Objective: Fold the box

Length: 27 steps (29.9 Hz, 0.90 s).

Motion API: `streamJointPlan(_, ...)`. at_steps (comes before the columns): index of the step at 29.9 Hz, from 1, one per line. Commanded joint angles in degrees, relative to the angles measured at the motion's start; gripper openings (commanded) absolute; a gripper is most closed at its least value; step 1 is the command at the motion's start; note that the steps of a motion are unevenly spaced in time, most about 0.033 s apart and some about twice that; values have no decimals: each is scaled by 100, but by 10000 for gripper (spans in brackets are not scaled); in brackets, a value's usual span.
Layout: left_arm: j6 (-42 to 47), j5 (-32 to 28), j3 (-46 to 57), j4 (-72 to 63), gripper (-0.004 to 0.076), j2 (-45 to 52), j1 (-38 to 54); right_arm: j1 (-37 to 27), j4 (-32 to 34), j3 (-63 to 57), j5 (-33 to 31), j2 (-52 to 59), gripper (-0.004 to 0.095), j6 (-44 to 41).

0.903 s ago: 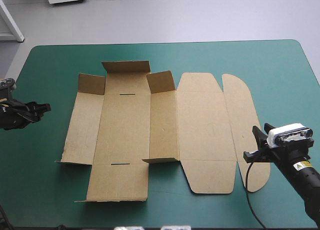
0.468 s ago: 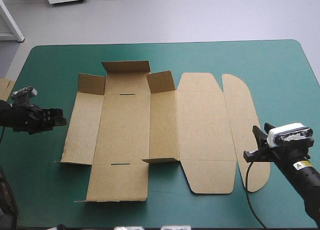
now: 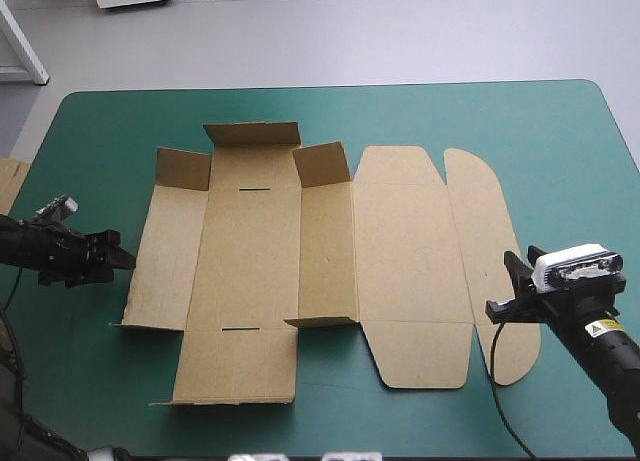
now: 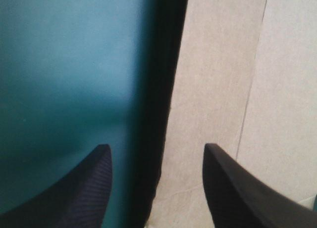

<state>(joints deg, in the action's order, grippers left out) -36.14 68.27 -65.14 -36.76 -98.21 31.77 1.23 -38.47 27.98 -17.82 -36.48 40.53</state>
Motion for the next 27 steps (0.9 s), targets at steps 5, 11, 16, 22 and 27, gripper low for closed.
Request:
streamJointPlan(5, -185, 481, -152, -452, 403, -331, 15, 14, -61, 209, 282, -18, 328, 22)
streamJointPlan(11, -561, 530, -152, -728, 403, -513, 15, 14, -50, 209, 282, -18, 327, 22)
streamJointPlan(16, -766, 630, -152, -1004, 403, -613, -115, 14, -50, 209, 282, -18, 327, 22)
streamJointPlan(22, -752, 630, -142, -945, 403, -666, -454, 14, -50, 209, 282, -18, 327, 52)
streamJointPlan(27, -572, 630, -131, -715, 403, -666, -806, 14, -45, 209, 282, -18, 327, 66)
